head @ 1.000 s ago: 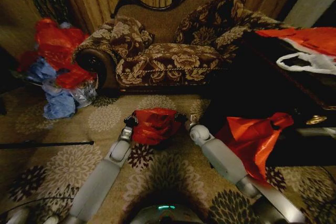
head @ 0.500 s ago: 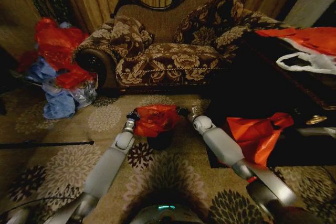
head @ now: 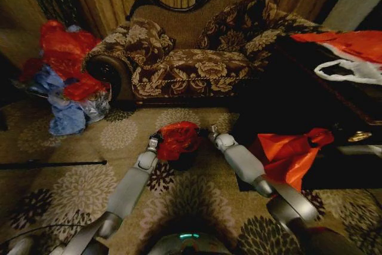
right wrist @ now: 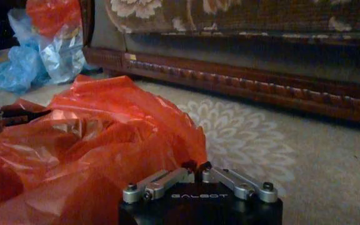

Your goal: Place a garbage bag over the trash bin.

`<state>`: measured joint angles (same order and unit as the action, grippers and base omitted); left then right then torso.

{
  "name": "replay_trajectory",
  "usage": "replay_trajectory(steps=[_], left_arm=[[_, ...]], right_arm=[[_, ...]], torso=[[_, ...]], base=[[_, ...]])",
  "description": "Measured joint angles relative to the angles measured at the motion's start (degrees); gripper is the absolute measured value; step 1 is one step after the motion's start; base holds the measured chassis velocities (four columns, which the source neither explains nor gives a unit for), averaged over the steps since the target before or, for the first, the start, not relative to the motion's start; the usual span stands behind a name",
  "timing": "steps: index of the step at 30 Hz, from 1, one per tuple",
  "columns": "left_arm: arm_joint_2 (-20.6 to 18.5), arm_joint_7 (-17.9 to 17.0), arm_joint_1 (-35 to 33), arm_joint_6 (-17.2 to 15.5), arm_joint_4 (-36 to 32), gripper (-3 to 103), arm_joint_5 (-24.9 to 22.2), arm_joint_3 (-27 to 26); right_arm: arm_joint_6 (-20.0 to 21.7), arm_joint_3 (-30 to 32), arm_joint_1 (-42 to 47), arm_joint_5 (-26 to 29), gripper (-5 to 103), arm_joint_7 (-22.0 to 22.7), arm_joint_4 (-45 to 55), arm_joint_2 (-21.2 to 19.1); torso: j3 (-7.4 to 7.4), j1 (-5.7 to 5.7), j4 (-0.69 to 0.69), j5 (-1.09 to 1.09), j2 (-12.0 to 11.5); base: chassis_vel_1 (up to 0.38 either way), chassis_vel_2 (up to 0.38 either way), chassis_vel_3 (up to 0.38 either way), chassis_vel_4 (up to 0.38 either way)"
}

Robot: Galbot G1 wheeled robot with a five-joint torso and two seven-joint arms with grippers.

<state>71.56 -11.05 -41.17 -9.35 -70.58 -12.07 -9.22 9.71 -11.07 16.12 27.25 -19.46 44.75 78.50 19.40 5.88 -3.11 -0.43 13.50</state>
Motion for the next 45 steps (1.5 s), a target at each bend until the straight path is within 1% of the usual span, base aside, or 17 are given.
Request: replay_trajectory(steps=[2, 6, 8, 10, 17, 20, 27, 33, 36, 39, 40, 43, 45], left_arm=[[0.48, 0.09, 0.34, -1.01, 1.44, 0, -2.19, -0.25], [1.47, 0.3, 0.77, -1.8, 3.77, 0, -2.63, -0.64], [1.56, 0.36, 0.77, -1.91, 3.93, 0, -2.62, -0.64], [1.95, 0.84, 0.45, -2.53, 4.57, 0, -2.62, -0.57], [2.25, 2.29, -1.04, -3.53, 4.94, 0, -2.59, -0.45], [2.24, 2.42, -1.59, -3.61, 4.78, 0, -2.54, -0.41], [1.58, 2.45, -4.59, -3.47, 2.85, 0, -1.73, -0.48], [1.19, 2.46, -7.49, -2.37, 2.11, 0, -0.1, -1.24], [1.32, 2.48, -8.14, -1.8, 2.39, 0, 0.62, -1.56], [1.8, 2.48, -8.57, -0.19, 3.84, 0, 2.45, -2.01], [1.8, 2.48, -8.57, -0.19, 3.84, 0, 2.45, -2.01], [2.63, 2.28, -8.46, 2.47, 6.38, 0, 4.54, -2.42], [2.8, 2.23, -8.41, 2.94, 6.83, 0, 5.0, -2.49]], right_arm=[[-0.72, 0.33, -0.95, -2.31, 0, -2.02, -3.07, 1.1], [-1.02, 0.85, -1.58, -4.14, 0, -3.5, -5.57, 2.17], [-1.03, 0.87, -1.6, -4.31, 0, -3.65, -5.84, 2.24], [-1.36, 1.28, -1.61, -5.95, 0, -4.81, -7.53, 2.6], [-2.26, 3.19, -1.3, -8.79, 0, -5.92, -10.51, 2.92], [-2.49, 3.67, -0.98, -9.55, 0, -6.1, -10.79, 2.87], [-2.9, 3.63, 2.83, -10.34, 0, -6.02, -7.49, 0.78], [-4.03, 4.23, 7.33, -10.46, 0, -4.2, -4.69, -0.06], [-4.66, 4.88, 8.66, -10.57, 0, -3.35, -4.45, 0.13], [-5.73, 5.86, 9.93, -10.95, 0, -2.36, -4.66, 0.68], [-5.73, 5.86, 9.93, -10.95, 0, -2.36, -4.66, 0.68], [-7.7, 6.86, 11.02, -11.2, 0, -1.08, -5.34, 1.38], [-7.99, 7.0, 11.21, -11.2, 0, -0.85, -5.37, 1.48]], torso=[[0.0, 0.0, 0.0, 0.01, 0.0], [0.0, 0.0, -0.01, 0.0, 0.0], [-0.01, 0.0, -0.01, 0.0, 0.0], [0.0, 0.0, -0.02, 0.01, 0.0], [0.0, 0.0, -0.01, 0.01, 0.0], [0.0, 0.0, 0.0, 0.01, 0.0], [0.0, 0.0, -0.02, 0.01, 0.0], [-0.01, 0.0, -0.01, 0.01, 0.0], [-0.01, 0.0, -0.01, 0.01, 0.0], [-0.01, 0.0, 0.0, 0.01, 0.0], [-0.01, 0.0, 0.0, 0.01, 0.0], [-0.01, 0.0, -0.01, 0.0, 0.0], [-0.01, 0.0, -0.01, 0.01, 0.0]], base=[[0.0, 0.0, 0.0, 0.0], [0.0, 0.0, 0.0, 0.0], [0.0, 0.0, 0.0, 0.0], [0.0, 0.0, 0.0, 0.0], [0.0, 0.0, 0.0, 0.0], [0.0, 0.0, 0.0, 0.0], [0.0, 0.0, 0.0, 0.0], [0.0, 0.0, 0.0, 0.0], [0.0, 0.0, 0.0, 0.0], [0.0, 0.0, 0.0, 0.0], [0.0, 0.0, 0.0, 0.0], [0.0, 0.0, 0.0, 0.0], [0.0, 0.0, 0.0, 0.0]])
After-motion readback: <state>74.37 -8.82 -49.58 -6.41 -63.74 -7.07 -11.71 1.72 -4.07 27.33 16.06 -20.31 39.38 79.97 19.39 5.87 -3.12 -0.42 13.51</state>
